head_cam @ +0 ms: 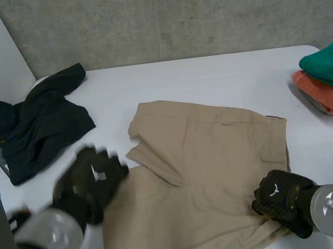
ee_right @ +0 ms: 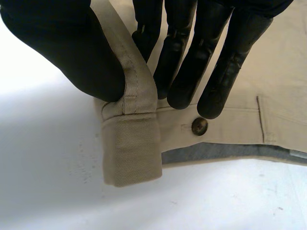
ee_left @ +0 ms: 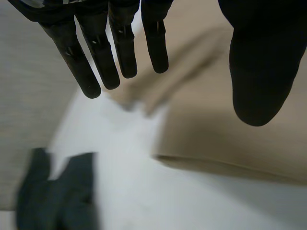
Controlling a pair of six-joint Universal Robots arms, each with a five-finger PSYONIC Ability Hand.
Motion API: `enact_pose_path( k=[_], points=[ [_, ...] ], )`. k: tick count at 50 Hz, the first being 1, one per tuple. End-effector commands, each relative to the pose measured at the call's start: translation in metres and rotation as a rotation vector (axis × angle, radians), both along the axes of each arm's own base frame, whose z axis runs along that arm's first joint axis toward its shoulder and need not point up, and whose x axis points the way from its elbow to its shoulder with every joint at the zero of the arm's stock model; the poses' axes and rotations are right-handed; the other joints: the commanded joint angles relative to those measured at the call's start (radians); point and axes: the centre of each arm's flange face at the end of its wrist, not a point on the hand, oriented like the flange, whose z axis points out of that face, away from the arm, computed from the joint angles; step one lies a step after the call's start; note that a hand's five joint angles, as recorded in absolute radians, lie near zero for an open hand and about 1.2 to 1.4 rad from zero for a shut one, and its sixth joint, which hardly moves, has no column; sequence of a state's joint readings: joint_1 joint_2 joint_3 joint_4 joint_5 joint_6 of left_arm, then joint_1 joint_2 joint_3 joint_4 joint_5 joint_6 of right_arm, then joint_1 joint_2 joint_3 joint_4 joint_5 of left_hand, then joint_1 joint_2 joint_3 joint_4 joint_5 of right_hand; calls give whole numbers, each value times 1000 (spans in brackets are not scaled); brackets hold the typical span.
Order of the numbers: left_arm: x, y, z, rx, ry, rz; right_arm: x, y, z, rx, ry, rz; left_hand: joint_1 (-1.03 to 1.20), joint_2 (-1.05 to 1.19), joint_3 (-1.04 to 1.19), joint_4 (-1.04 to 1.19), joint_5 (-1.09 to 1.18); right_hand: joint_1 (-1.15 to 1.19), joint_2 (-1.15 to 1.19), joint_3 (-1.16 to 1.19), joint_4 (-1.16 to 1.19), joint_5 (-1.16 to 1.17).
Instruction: Fold the laundry.
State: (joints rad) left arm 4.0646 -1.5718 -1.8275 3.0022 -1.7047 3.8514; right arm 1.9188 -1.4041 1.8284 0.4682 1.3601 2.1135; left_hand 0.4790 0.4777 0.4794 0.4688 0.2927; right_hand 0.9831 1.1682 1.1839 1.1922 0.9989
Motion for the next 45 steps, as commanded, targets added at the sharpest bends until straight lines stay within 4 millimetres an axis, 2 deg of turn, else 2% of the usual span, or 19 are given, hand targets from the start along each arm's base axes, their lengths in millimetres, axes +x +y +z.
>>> enact_pose_path(
  k=[1,5,7,8,11,12,17,21,29,45],
  points=[
    [-10,-61,12,-189,161,36,2,-3,-3,-28,-28,-16,49,50,48,59,60,413,228,212,204,223],
    [-27,-85,-10,-146,171,-44,2,-7,-4,-45,-43,-29,75,76,75,85,87,413,228,212,204,223],
    [-27,-99,-18,-115,172,-41,2,-8,-4,-54,-47,-31,75,76,75,85,87,413,228,212,204,223],
    [-26,-112,-28,-78,174,-27,3,-9,-4,-61,-49,-31,75,76,75,85,87,413,228,212,204,223],
    [-25,-130,-42,-13,184,-4,3,-10,-4,-67,-52,-29,81,82,81,91,93,413,228,212,204,223],
    [-28,-137,-53,43,189,-10,3,-10,-4,-69,-52,-29,136,137,136,146,148,413,228,212,204,223],
    [-35,-147,-82,209,197,-65,4,-10,-6,-78,-57,-29,298,299,298,308,310,413,228,212,204,223],
    [-33,-161,-88,236,216,-74,3,-10,-7,-78,-64,-38,295,297,295,305,307,413,228,212,204,223],
    [-41,-170,-99,237,228,-88,4,-11,-10,-81,-80,-50,298,299,298,308,310,413,228,212,204,223],
    [-48,-187,-93,150,279,-91,3,-16,-18,-70,-79,-59,298,299,298,308,310,413,228,212,204,223]
  ],
)
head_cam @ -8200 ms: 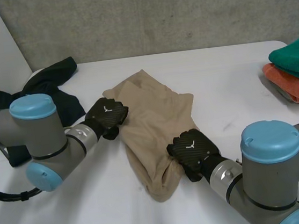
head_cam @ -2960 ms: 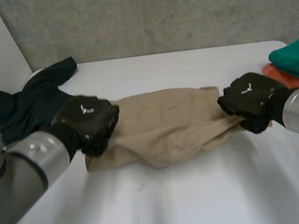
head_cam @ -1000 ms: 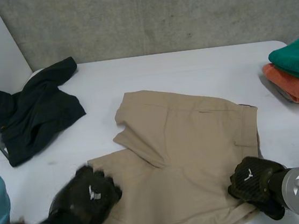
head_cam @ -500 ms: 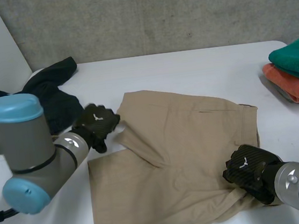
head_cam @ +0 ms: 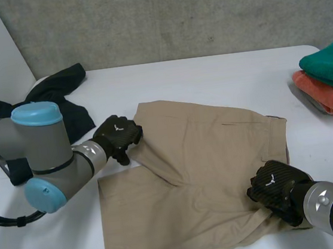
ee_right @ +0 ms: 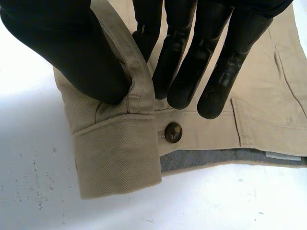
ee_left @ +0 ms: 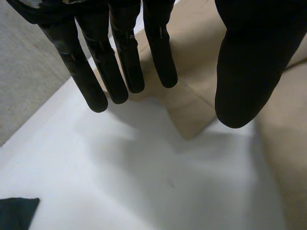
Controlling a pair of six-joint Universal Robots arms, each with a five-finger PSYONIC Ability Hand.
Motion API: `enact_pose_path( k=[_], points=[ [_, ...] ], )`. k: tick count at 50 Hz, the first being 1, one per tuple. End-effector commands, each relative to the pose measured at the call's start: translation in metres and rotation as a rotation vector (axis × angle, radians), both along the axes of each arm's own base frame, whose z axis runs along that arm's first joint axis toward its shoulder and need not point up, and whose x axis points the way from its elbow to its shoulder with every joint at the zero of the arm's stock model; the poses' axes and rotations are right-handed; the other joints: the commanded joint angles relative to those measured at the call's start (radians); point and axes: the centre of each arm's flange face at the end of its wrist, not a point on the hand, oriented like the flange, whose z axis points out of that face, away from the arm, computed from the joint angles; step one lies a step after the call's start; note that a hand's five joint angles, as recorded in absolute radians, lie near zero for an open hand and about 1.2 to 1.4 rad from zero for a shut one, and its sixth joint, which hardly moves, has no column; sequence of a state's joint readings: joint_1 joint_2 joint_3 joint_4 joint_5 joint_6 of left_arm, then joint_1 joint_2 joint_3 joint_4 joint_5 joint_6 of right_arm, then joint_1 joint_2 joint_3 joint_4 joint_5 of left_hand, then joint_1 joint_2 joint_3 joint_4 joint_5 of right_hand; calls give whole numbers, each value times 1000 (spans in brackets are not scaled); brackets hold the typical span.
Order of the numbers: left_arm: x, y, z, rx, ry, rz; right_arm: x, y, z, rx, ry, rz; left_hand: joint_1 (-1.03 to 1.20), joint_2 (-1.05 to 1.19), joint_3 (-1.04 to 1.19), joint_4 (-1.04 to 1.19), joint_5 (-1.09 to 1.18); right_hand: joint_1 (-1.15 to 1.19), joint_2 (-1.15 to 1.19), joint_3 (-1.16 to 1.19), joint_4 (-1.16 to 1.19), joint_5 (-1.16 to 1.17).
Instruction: Fold the laundry.
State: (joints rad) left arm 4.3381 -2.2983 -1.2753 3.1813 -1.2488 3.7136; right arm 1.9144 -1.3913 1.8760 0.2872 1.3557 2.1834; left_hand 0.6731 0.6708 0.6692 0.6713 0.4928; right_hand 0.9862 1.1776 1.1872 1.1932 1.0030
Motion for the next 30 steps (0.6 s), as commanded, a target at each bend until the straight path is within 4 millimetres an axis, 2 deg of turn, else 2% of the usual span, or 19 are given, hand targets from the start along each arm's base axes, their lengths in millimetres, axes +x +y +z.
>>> enact_pose_path(
  k=[1,19,30],
  points=[
    [-2,-5,-1,1,20,6,-1,-3,-5,13,3,-7,104,106,108,106,110,410,219,209,203,219],
    [-7,-6,-14,18,11,-4,-1,-7,-8,10,2,-13,133,136,137,135,139,410,219,209,203,219],
    [-12,-7,-18,14,10,-14,-1,-9,-8,0,-1,-17,301,303,304,302,306,410,219,209,203,219]
  ],
)
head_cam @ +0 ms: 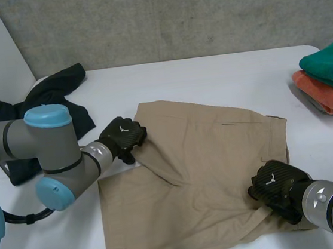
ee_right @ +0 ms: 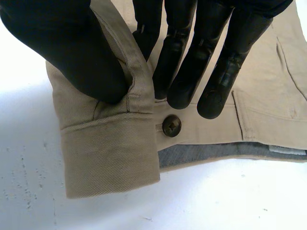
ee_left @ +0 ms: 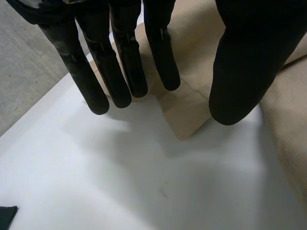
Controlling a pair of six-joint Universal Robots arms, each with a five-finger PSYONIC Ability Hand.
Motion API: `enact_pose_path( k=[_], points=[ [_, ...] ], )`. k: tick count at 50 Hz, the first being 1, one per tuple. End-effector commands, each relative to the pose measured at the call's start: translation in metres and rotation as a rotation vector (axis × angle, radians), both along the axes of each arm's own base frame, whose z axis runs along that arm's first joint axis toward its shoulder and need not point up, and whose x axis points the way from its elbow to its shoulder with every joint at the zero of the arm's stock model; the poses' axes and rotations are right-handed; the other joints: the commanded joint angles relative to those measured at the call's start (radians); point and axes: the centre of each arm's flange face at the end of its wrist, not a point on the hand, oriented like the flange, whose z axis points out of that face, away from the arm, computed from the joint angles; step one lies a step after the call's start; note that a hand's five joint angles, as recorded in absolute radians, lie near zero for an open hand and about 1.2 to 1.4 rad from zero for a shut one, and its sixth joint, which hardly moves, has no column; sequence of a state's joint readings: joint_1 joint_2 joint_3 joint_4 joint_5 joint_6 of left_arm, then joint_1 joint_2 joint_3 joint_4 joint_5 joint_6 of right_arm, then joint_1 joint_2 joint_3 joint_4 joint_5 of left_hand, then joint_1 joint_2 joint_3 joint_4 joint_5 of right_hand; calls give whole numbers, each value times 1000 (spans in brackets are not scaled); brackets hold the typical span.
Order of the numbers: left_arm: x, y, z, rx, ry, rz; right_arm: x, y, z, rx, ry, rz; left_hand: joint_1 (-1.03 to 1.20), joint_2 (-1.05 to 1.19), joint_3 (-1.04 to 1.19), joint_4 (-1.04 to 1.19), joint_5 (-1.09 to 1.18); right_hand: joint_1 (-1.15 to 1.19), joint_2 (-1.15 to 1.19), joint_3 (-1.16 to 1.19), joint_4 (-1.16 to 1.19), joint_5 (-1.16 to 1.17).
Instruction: Fold the laundry.
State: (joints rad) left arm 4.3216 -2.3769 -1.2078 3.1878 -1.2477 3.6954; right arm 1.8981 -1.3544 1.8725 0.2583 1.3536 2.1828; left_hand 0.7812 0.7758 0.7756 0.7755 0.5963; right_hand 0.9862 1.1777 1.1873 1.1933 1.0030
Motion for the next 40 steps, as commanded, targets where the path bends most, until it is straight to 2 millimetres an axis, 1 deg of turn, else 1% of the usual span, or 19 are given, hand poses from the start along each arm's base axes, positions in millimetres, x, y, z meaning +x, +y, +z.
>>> enact_pose_path(
  k=[1,6,17,21,25,28,32,33,37,40],
  points=[
    [-2,-1,-2,-2,-1,-3,0,-1,0,-5,-1,-3,207,213,213,213,218,410,219,209,203,219],
    [-4,0,-3,-4,-4,-6,-2,-3,0,-6,-1,-10,295,301,301,301,306,410,219,209,203,219],
    [-3,1,-5,1,-10,-4,-3,-4,0,-3,-1,-19,410,415,415,416,420,410,219,209,203,219],
    [-3,1,-5,0,-11,0,-3,-4,0,-3,-1,-19,615,620,620,620,625,410,219,209,203,219],
    [1,0,-2,-11,-32,47,-3,-4,0,-4,-2,-17,615,620,621,621,625,410,219,209,203,219],
    [3,4,-2,-14,-63,96,-3,-4,0,-4,-2,-15,615,620,621,621,625,410,219,209,203,219],
    [9,11,4,-28,-102,158,-2,-4,0,-7,-4,-13,615,620,621,621,625,410,219,209,203,219],
    [12,14,10,-41,-118,177,-2,-4,0,-8,-4,-13,615,620,621,621,625,410,219,209,203,219],
    [20,25,16,-60,-167,204,-2,-4,0,-10,-9,-11,615,620,621,621,625,410,219,209,203,219],
    [22,31,18,-67,-190,204,-1,-5,1,-15,-12,-9,615,620,621,621,625,410,219,209,203,219]
  ],
)
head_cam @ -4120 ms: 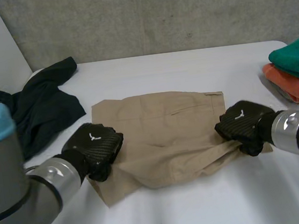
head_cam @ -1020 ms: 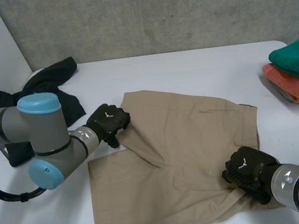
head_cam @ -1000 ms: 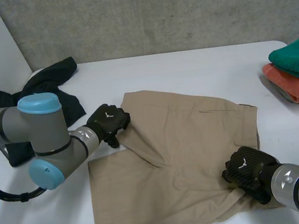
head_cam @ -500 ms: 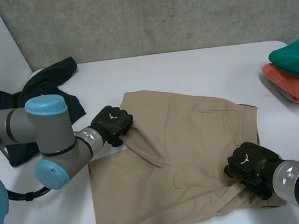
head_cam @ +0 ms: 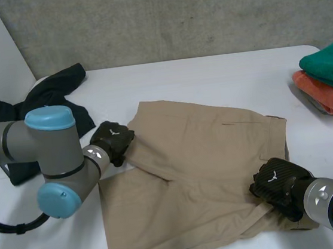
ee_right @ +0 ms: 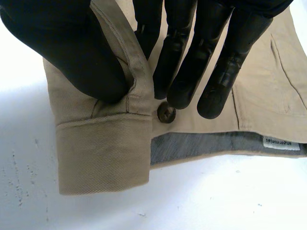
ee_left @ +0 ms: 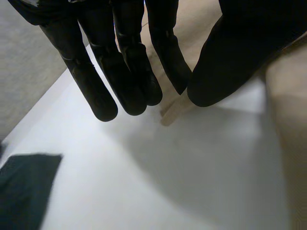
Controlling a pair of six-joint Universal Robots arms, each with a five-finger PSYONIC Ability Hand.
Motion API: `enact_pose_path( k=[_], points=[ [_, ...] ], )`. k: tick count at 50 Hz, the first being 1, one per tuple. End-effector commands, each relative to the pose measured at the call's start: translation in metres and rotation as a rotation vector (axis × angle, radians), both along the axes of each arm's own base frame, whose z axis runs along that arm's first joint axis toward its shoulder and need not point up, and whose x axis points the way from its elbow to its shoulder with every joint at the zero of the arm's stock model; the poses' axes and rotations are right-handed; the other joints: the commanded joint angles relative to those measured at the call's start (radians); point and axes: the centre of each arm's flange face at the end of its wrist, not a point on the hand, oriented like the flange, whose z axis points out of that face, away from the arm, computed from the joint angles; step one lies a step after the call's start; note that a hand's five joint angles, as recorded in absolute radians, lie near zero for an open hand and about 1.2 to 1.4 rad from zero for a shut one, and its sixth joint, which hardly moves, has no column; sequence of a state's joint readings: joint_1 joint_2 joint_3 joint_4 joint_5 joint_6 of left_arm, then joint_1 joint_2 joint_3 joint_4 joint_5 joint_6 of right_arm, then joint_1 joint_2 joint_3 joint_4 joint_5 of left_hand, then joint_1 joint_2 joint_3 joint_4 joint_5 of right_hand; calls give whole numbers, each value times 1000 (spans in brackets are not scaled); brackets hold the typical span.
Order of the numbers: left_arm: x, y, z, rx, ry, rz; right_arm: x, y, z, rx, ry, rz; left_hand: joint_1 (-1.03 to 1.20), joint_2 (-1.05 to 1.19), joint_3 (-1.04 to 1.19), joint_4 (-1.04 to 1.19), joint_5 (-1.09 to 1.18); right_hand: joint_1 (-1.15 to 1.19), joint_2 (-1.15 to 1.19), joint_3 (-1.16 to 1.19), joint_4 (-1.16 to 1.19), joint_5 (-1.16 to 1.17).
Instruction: Fold the laundry.
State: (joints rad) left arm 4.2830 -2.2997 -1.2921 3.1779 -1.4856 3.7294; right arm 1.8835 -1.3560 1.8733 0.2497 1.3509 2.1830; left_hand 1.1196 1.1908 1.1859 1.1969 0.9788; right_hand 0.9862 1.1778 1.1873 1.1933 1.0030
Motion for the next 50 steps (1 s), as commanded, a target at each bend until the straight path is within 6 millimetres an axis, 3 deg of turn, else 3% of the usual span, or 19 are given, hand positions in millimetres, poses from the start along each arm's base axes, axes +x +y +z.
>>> enact_pose_path(
  k=[1,10,11,12,13,14,16,21,24,26,38,42,50],
  points=[
    [9,21,9,-26,-84,33,1,-1,1,-8,-9,2,277,205,210,199,243,410,218,209,203,219],
    [2,31,8,-46,-120,53,2,-5,1,-27,-19,-5,277,205,210,199,243,410,218,209,203,219],
    [2,31,9,-49,-119,54,2,-4,1,-24,-23,-8,140,69,74,63,107,410,218,209,203,219],
    [2,31,9,-50,-118,54,2,-5,2,-24,-29,-13,-192,-263,-259,-270,-226,410,218,209,203,219],
    [1,32,10,-54,-118,51,2,-6,2,-23,-41,-23,-736,-807,-803,-813,-770,410,218,209,203,219],
    [1,32,11,-56,-116,51,2,-7,3,-23,-48,-29,-826,-897,-892,-903,-860,410,218,209,203,219],
    [0,32,15,-64,-111,49,3,-8,4,-25,-61,-37,-839,-910,-905,-916,-872,410,218,209,203,219],
    [2,44,52,-125,-58,56,5,-9,6,-17,-95,-46,-836,-907,-902,-913,-869,410,218,209,203,219],
    [9,62,69,-129,-24,57,6,-10,7,-11,-117,-62,-833,-904,-899,-910,-866,410,218,209,203,219],
    [17,89,80,-87,34,64,6,-12,8,-15,-132,-72,-830,-901,-896,-907,-864,410,218,209,203,219],
    [47,192,77,282,89,67,8,-20,12,-36,-183,-107,-783,-854,-849,-860,-817,410,218,209,203,219],
    [50,210,73,377,92,62,10,-18,11,-34,-180,-100,-783,-854,-849,-860,-817,410,218,209,203,219],
    [51,215,63,437,94,73,10,-17,10,-35,-181,-100,-771,-842,-837,-848,-805,410,218,209,203,219]
  ],
)
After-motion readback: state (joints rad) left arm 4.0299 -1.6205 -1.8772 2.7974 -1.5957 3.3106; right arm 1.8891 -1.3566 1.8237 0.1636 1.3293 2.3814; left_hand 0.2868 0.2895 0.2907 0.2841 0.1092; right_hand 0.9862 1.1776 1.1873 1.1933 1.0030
